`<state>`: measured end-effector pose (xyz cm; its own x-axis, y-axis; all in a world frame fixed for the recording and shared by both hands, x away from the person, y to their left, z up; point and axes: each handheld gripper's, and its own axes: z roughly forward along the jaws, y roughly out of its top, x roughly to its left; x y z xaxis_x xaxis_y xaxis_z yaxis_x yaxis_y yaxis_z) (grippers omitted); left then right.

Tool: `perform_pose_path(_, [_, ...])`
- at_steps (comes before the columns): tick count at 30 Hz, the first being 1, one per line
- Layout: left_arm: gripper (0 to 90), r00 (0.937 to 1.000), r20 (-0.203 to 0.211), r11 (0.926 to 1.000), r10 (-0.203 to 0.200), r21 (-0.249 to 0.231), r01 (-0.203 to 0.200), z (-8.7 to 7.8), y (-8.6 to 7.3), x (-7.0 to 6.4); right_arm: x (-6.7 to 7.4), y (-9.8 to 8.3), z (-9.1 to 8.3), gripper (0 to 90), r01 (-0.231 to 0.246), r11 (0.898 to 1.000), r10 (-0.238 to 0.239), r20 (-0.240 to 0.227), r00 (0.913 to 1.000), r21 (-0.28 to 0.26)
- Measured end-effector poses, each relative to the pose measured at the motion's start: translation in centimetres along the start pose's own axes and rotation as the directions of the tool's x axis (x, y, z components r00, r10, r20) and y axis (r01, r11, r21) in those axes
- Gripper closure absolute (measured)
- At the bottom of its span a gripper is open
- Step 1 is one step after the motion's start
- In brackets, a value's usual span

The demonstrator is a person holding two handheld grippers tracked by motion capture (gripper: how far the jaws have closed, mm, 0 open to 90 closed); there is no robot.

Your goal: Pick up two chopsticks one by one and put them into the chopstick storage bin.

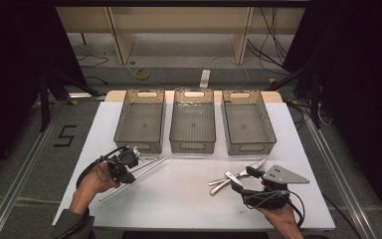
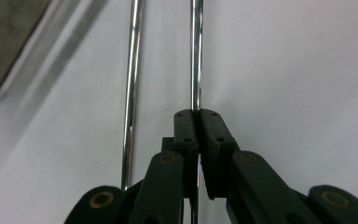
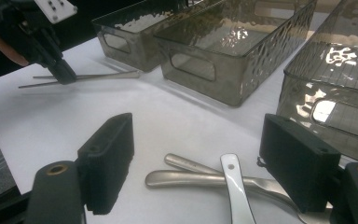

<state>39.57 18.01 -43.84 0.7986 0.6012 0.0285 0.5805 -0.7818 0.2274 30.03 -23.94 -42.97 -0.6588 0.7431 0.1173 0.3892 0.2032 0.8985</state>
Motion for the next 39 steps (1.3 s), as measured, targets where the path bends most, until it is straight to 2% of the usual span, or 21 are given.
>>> perform_pose_path(1, [85.4, 1.0, -0.008, 0.9998, -0.002, -0.018, 0.001, -0.7, 0.3, -0.2, 0.0, 0.0, 0.0, 27.0, -0.001, 1.0, 0.001, 0.0, 1.0, 0.0])
perform_pose_path(4, [85.4, 0.9995, 0.002, 0.9964, -0.03, -0.079, 0.03, -1.6, 0.4, -0.2, 0.0, 0.0, 0.0, 27.0, -0.001, 1.0, 0.001, -0.001, 1.0, -0.001])
perform_pose_path(5, [85.4, 0.9995, 0.002, 0.9964, -0.03, -0.079, 0.03, -1.6, 0.4, -0.2, 0.0, 0.0, 0.0, 27.0, -0.002, 1.0, 0.002, -0.002, 1.0, -0.002])
perform_pose_path(6, [85.3, 0.9987, 0.017, 0.9914, -0.049, -0.12, 0.051, -2.2, 0.4, -0.1, 0.0, 0.0, -0.1, 27.0, -0.002, 1.0, 0.002, -0.002, 1.0, -0.002])
perform_pose_path(8, [85.3, 0.9968, 0.031, 0.9841, -0.074, -0.16, 0.078, -2.7, 0.4, 0.1, -0.1, 0.0, -0.1, 27.0, -0.003, 1.0, 0.003, -0.002, 1.0, -0.002])
perform_pose_path(11, [85.3, 0.9919, 0.074, 0.967, -0.103, -0.226, 0.117, -3.3, 0.1, 0.8, -0.1, 0.0, -0.1, 26.9, -0.003, 1.0, 0.003, -0.001, 1.0, -0.004])
perform_pose_path(12, [85.3, 0.9919, 0.074, 0.967, -0.103, -0.226, 0.117, -3.3, 0.1, 0.8, -0.1, 0.0, -0.1, 26.9, -0.004, 1.0, 0.004, 0.0, 1.0, -0.006])
perform_pose_path(13, [85.3, 0.9907, 0.071, 0.9615, -0.117, -0.242, 0.13, -3.5, 0.0, 1.2, -0.2, 0.0, -0.1, 26.9, -0.005, 1.0, 0.005, 0.001, 1.0, -0.007])
perform_pose_path(18, [85.3, 0.9884, 0.055, 0.9438, -0.142, -0.294, 0.152, -4.7, 0.2, 1.6, -0.2, 0.0, 0.0, 26.8, -0.01, 1.0, 0.01, 0.001, 0.9999, -0.003])
perform_pose_path(19, [85.3, 0.989, 0.049, 0.9428, -0.14, -0.299, 0.148, -5.0, 0.4, 1.7, -0.2, -0.1, 0.0, 26.8, -0.012, 1.0, 0.012, 0.001, 0.9999, -0.004])
perform_pose_path(24, [85.3, 0.9867, 0.029, 0.9272, -0.16, -0.339, 0.16, -5.9, 0.9, 2.5, -0.3, -0.1, 0.0, 26.8, -0.019, 1.0, 0.019, 0.002, 0.9998, -0.002])
perform_pose_path(27, [85.3, 0.983, 0.032, 0.9125, -0.181, -0.367, 0.18, -6.4, 1.2, 3.1, -0.3, -0.1, -0.1, 26.8, -0.019, 1.0, 0.019, 0.003, 0.9998, -0.002])
perform_pose_path(31, [85.3, 0.9794, 0.02, 0.9, -0.201, -0.391, 0.193, -7.1, 1.8, 4.0, -0.3, -0.1, 0.0, 26.8, -0.021, 1.0, 0.021, 0.003, 0.9998, -0.001])
perform_pose_path(36, [85.3, 0.9714, 0.013, 0.8698, -0.237, -0.443, 0.218, -8.1, 2.4, 5.5, -0.3, -0.1, -0.1, 26.8, -0.021, 1.0, 0.021, 0.002, 0.9998, -0.004])
perform_pose_path(38, [85.3, 0.9687, 0.002, 0.8628, -0.248, -0.454, 0.222, -8.5, 2.6, 6.1, -0.3, -0.1, -0.1, 26.8, -0.022, 1.0, 0.022, 0.0, 0.9998, -0.004])
perform_pose_path(39, [85.3, 0.9658, -0.005, 0.8546, -0.259, -0.467, 0.227, -8.6, 2.8, 6.3, -0.3, -0.1, -0.1, 26.8, -0.021, 1.0, 0.021, 0.0, 0.9998, -0.004])
